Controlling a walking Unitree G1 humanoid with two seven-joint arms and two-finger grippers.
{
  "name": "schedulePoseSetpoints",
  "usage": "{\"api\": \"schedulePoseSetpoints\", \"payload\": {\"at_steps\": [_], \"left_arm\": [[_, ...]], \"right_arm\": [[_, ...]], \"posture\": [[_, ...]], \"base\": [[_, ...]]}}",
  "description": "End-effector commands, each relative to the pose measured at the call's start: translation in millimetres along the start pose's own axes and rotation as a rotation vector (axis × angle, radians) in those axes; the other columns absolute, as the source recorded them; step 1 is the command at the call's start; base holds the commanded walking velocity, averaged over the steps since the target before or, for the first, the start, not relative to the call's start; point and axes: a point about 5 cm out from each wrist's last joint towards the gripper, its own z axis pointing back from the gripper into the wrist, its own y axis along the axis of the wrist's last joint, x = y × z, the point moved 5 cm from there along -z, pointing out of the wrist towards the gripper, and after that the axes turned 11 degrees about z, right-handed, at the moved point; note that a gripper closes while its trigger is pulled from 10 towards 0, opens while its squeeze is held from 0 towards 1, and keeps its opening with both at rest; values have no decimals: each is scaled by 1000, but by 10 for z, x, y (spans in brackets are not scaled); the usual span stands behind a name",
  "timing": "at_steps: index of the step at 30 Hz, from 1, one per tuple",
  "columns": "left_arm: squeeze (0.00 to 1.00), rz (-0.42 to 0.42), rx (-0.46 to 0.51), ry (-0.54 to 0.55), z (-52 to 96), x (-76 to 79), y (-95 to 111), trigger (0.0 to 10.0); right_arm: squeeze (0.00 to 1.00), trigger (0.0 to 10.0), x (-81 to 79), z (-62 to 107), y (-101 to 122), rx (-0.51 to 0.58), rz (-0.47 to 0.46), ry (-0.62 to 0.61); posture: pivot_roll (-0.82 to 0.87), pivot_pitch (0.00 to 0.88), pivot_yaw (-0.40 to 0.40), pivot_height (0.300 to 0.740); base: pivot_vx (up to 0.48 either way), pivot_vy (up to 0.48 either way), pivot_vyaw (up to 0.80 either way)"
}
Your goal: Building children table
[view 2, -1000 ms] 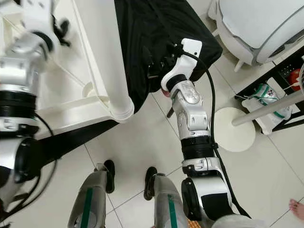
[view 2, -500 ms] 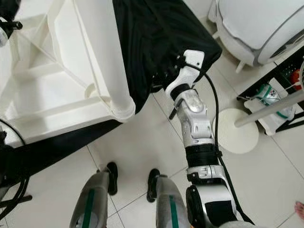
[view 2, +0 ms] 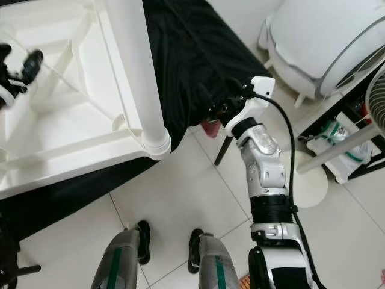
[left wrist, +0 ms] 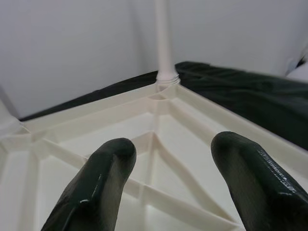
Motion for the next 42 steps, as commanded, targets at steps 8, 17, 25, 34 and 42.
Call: {"api": "schedulePoseSetpoints", "payload": {"at_steps": [8,17,25,34,42], "left_arm": [[0,90,-7,-21,169,159,-233,10000],[0,96,35,114,328,21,-318,10000],[0,105,23,181,465,-37,-427,10000],[0,87,-76,103,654,-16,-595,10000],[0,-61,-194,-209,752,146,-596,10000]], "right_arm": [[0,10000,-296,91,46,97,-104,76],[0,10000,-346,219,-42,80,-120,114],[0,10000,-312,354,-152,43,-110,100],[0,10000,-312,578,-204,-7,-114,151],[0,10000,-542,716,-214,-79,-87,480]], "posture": [[22,26,27,740],[37,13,21,740],[30,10,29,740],[30,36,36,740],[44,47,4,740]], "base": [[0,0,0],[0,0,0],[0,0,0],[0,0,0],[0,0,0]]}}
